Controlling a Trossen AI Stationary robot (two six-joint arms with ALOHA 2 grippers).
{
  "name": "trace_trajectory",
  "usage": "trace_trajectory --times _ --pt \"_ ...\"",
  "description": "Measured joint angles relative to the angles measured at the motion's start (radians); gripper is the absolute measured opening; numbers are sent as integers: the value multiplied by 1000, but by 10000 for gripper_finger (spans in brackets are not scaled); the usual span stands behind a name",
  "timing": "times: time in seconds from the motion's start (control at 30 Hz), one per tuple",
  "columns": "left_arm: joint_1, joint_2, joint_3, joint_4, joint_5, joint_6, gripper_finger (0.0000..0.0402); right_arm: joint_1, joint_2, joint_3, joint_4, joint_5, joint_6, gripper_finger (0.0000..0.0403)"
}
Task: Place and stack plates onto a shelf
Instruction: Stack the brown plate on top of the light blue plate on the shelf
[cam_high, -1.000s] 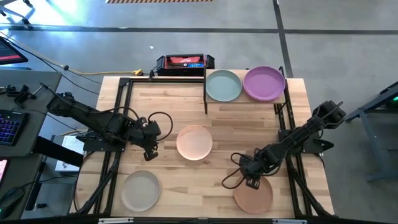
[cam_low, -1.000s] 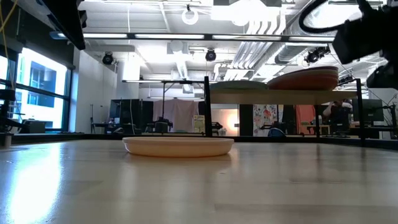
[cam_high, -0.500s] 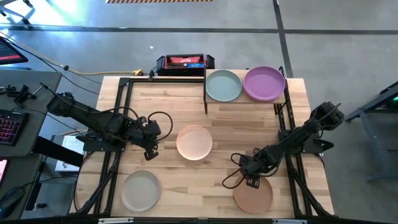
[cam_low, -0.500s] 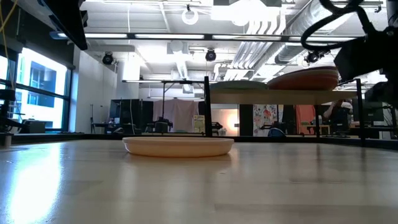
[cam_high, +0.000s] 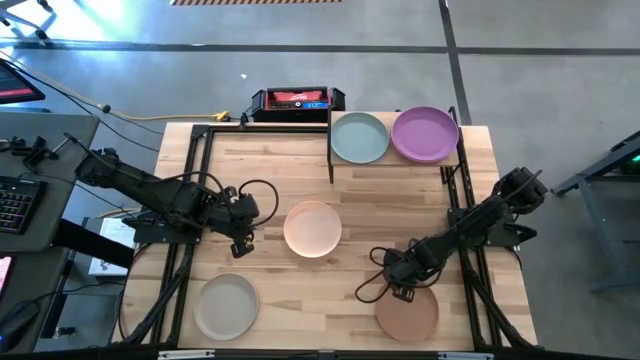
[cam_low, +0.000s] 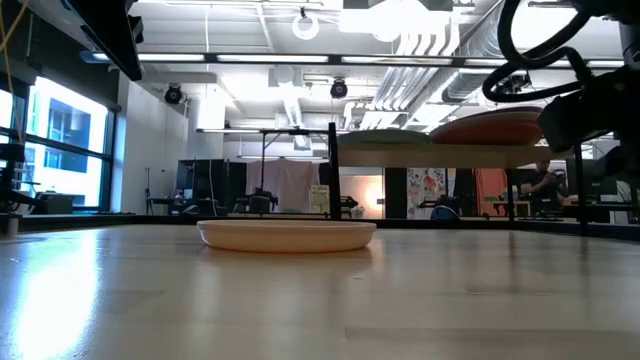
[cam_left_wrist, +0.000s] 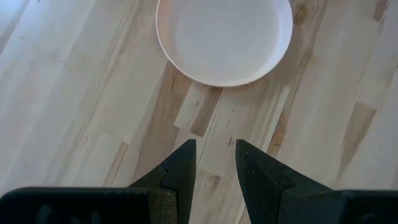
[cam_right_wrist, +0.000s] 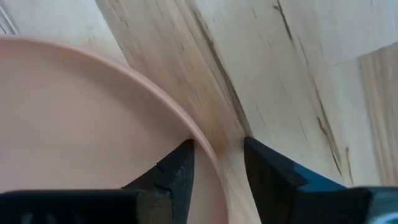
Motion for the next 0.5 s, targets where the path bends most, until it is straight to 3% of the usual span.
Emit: trace_trajectory --times 0.13,0.3,0.5 --pt "0 0 0 0 0 7 102 -1 0 0 -2 -11 21 92" --pt "0 0 0 0 0 17 102 -1 0 1 -1 -48 45 16" --pt "0 0 0 -1 0 20 102 0 1 1 9 -86 82 5"
